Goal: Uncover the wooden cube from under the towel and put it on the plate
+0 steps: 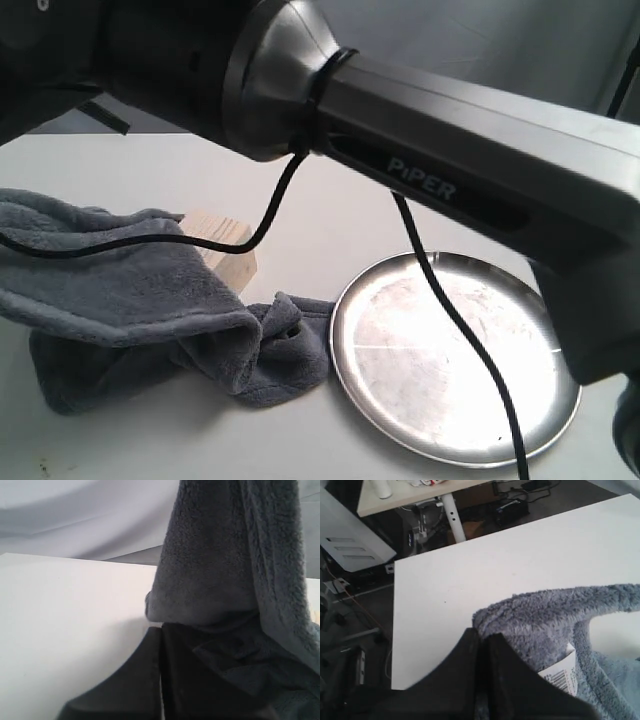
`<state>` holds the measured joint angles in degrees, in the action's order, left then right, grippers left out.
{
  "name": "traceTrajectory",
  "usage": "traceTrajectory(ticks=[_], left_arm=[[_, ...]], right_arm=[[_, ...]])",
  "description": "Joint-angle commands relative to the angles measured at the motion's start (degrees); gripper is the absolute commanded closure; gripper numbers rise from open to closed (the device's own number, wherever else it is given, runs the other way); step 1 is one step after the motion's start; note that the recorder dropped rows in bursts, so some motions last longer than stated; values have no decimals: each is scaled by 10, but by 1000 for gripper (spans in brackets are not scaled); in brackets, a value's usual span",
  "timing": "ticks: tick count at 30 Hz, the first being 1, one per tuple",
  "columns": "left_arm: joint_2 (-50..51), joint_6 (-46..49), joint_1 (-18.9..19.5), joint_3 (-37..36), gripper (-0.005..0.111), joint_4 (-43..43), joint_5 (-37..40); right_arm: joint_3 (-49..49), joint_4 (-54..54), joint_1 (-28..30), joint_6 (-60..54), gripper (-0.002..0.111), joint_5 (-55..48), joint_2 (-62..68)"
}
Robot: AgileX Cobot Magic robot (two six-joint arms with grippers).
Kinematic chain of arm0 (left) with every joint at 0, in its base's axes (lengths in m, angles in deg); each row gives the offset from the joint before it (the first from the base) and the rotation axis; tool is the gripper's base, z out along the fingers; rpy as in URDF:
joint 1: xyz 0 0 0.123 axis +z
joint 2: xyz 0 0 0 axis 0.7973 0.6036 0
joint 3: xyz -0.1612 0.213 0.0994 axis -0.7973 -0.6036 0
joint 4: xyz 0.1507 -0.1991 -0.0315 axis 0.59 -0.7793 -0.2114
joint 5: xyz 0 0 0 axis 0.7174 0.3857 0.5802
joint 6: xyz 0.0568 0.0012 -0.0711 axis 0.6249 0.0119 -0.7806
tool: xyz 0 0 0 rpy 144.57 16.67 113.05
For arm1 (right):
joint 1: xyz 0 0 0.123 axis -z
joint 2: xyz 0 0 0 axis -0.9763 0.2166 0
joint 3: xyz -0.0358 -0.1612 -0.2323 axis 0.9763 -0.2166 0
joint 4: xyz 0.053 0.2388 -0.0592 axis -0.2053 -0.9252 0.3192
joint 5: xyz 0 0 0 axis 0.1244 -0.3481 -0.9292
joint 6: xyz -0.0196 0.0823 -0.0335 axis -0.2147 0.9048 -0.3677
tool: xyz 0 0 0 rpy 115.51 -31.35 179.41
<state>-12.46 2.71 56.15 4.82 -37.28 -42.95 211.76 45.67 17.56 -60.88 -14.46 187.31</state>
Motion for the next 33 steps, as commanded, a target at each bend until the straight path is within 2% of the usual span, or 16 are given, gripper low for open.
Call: traceTrajectory(ticks=[1,8,16,22,33], left_arm=[[-2,0,0,-2,107,-2,-6],[-2,0,0,-2,107,-2,-6],[-2,0,0,-2,107,-2,-6],[-2,0,0,-2,107,-2,-6],[-2,0,0,-2,107,-2,-6]], right_arm=[[0,-37,-13,-25,108,9,-5],[0,-40,-35,-38,108,12,-4],[0,-48,-35,-40,108,21,27],[0,24,-33,-26,108,37,33],[0,202,3,114,108,-1,34]])
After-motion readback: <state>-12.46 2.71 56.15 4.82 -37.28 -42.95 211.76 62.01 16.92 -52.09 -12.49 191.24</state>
